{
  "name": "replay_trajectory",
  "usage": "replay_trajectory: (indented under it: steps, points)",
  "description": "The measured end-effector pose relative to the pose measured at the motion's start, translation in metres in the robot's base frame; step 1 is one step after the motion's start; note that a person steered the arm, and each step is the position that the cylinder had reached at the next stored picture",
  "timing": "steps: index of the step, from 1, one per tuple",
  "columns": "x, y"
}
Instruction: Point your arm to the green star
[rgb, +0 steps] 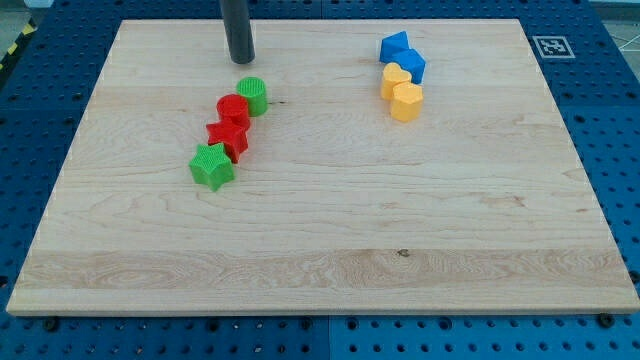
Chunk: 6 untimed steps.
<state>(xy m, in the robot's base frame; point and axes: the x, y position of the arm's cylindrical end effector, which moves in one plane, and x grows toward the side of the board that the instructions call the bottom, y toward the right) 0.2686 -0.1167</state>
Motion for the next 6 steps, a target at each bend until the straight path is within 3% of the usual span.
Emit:
replay_trajectory:
  steps: [2,3,5,6]
  points:
    - [0.022,-0.098]
    - [0.068,-0.137]
    - [0.203,-0.116]
    - [0.226,-0.056]
